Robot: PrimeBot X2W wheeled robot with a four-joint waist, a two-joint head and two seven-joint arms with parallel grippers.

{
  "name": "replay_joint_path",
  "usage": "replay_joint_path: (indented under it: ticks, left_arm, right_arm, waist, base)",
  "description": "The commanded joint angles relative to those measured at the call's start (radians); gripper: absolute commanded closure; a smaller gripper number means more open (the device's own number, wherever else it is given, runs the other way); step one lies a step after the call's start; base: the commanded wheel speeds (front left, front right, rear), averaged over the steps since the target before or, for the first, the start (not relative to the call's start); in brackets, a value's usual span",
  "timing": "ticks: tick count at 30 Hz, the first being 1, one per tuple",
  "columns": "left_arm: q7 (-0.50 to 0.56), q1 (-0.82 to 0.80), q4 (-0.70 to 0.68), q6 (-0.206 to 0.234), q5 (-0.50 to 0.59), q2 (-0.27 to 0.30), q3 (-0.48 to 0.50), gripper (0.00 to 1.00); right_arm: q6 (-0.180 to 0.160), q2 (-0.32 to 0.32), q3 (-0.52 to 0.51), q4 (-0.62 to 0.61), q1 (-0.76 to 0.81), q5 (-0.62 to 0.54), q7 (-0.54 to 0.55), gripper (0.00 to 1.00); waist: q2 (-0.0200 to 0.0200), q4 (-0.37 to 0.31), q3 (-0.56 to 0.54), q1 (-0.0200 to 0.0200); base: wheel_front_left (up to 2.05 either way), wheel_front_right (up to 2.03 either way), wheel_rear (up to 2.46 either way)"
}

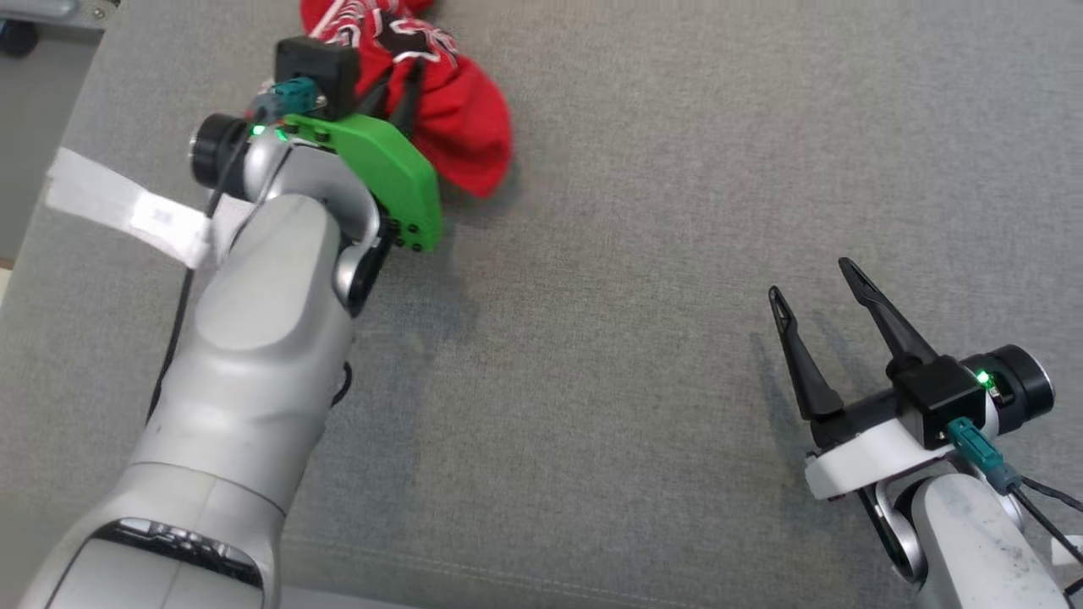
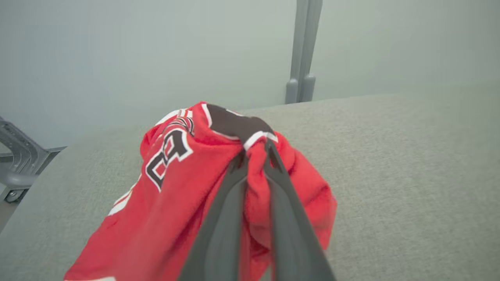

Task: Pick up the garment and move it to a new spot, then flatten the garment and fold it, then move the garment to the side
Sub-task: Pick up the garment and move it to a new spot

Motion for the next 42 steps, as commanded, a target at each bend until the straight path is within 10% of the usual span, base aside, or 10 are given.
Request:
replay_joint_path:
  ticks: [1, 17, 34, 36, 37, 42]
  left_arm:
    - [0.012, 0.027, -0.043, -0.002, -0.03, 0.0, -0.036, 1.0]
    - [0.277, 0.185, -0.865, 0.017, -0.449, 0.01, -0.314, 1.0]
    - [0.346, 0.26, -0.34, 0.094, -0.454, 0.215, -0.27, 1.0]
    - [0.313, 0.254, -0.29, 0.107, -0.441, 0.217, -0.264, 0.51]
    - [0.299, 0.256, -0.27, 0.107, -0.444, 0.213, -0.262, 0.0]
    - [0.244, 0.278, -0.24, 0.085, -0.456, 0.201, -0.249, 0.0]
  right_arm:
    - [-0.002, 0.009, -0.002, 0.004, -0.004, 0.005, -0.004, 0.0]
    - [-0.002, 0.096, -0.076, 0.003, 0.04, 0.005, -0.004, 0.0]
    - [-0.002, 0.12, -0.096, 0.01, 0.044, 0.002, -0.004, 0.0]
    - [-0.002, 0.121, -0.095, 0.011, 0.046, -0.001, -0.004, 0.0]
    - [-0.002, 0.122, -0.095, 0.011, 0.046, -0.001, -0.004, 0.0]
    - [-0.002, 0.12, -0.101, 0.012, 0.051, -0.004, -0.004, 0.0]
  waist:
    - [-0.0001, -0.047, -0.064, -0.0001]
    - [-0.0001, -0.226, -0.106, -0.0001]
    - [-0.0001, -0.286, -0.065, -0.0001]
    - [-0.0001, -0.285, -0.064, -0.0001]
    - [-0.0001, -0.284, -0.063, -0.0001]
    - [-0.0001, -0.278, -0.069, -0.0001]
  base:
    - [0.0, 0.0, 0.0]
    - [0.0, 0.0, 0.0]
    - [0.0, 0.0, 0.0]
    - [0.0, 0.0, 0.0]
    - [0.0, 0.0, 0.0]
    - [0.0, 0.0, 0.0]
